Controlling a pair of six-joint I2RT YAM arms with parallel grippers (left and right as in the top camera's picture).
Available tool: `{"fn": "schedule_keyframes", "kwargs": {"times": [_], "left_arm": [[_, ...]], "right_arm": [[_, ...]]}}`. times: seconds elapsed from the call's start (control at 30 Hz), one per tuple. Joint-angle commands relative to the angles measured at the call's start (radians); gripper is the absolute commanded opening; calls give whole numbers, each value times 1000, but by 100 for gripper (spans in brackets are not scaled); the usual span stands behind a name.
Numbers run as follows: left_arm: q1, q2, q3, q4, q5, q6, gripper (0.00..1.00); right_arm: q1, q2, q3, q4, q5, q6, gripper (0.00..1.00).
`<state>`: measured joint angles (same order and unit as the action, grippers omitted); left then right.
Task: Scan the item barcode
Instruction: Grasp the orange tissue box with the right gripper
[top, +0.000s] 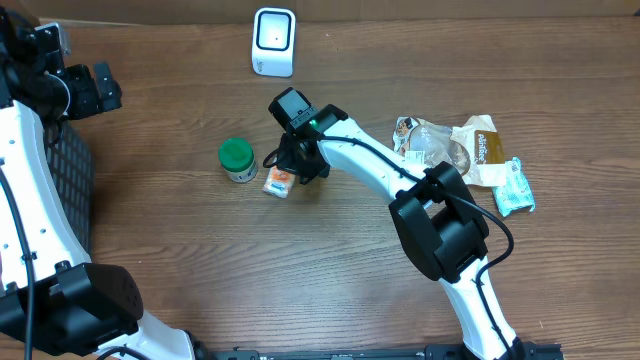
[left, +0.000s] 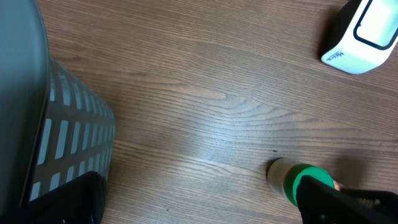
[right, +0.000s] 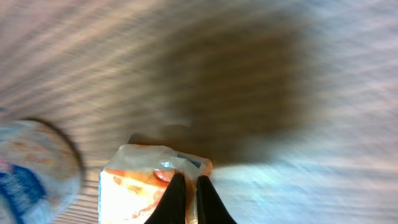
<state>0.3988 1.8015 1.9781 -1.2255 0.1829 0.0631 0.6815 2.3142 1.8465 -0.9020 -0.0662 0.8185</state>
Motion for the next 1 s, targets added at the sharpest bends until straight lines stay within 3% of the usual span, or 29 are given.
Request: {"fn": "schedule_keyframes", "kwargs": {"times": [0.0, 0.13, 0.17, 0.3, 0.63, 0.83, 0.97], "left_arm": [[-6, 5, 5, 3, 0, 27, 99], [-6, 5, 5, 3, 0, 27, 99], [-6, 5, 5, 3, 0, 27, 100], [-6, 5, 5, 3, 0, 27, 100], [-6, 5, 5, 3, 0, 27, 100], [-6, 5, 5, 3, 0, 27, 100], [-6, 5, 5, 3, 0, 27, 100]], "right_arm": [[-3, -19, 50, -118, 138, 50, 4], [5, -55, 79, -214, 127, 31, 6], [6, -55, 79, -226, 73, -36, 20], [6, -55, 79, -281, 19, -91, 28], [-4, -57, 79, -336, 99, -146, 28], [-33, -58, 79, -463, 163, -149, 28], [-43, -64, 94, -553, 154, -290, 30]]}}
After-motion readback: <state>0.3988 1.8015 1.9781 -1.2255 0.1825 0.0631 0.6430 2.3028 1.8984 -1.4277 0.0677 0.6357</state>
